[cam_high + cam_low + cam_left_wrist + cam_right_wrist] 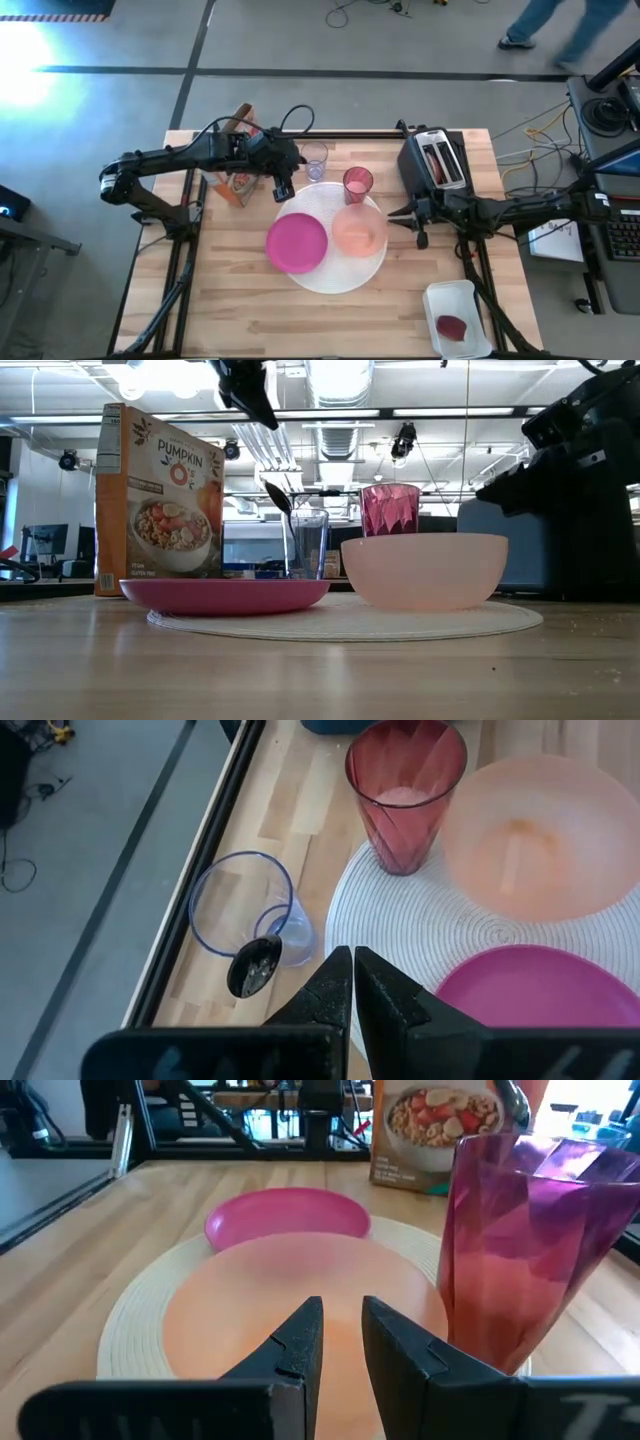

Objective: Arrange a breakfast setting
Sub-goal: Pour the cereal from the orange cereal box into the orange bowl

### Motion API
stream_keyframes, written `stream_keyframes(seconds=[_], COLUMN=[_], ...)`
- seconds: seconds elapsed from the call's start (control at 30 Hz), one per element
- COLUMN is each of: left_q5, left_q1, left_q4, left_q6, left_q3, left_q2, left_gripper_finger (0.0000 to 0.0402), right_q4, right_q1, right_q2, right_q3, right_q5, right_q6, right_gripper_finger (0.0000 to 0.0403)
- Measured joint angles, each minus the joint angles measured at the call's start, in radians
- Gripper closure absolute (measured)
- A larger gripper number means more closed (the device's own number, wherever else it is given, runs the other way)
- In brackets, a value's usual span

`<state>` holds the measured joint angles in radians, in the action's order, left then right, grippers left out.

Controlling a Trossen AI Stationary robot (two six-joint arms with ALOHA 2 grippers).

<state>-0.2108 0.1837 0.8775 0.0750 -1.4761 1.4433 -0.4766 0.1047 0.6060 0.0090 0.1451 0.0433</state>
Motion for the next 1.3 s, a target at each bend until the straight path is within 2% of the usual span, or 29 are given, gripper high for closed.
stream_keyframes(seconds=[0.4, 0.87, 1.3], left_q5=[0.000, 0.000, 0.000], left_q1=[0.000, 0.002, 0.002], left_q4=[-0.003, -0.012, -0.013], left_q6=[0.012, -0.001, -0.002], left_q3=[0.000, 0.000, 0.000], left_q2=[0.000, 0.000, -0.001], left_gripper_finger=[0.0402, 0.0402, 0.0402], right_q4=[0.005, 0.013, 0.012], right_q1=[-0.002, -0.002, -0.002], right_q2=[-0.006, -0.201, -0.288], right_q3=[0.000, 0.001, 0.001], right_q5=[0.009, 0.011, 0.011], right_q6=[-0.001, 0.001, 0.001], right_gripper_finger=[0.0339, 0.0339, 0.0339])
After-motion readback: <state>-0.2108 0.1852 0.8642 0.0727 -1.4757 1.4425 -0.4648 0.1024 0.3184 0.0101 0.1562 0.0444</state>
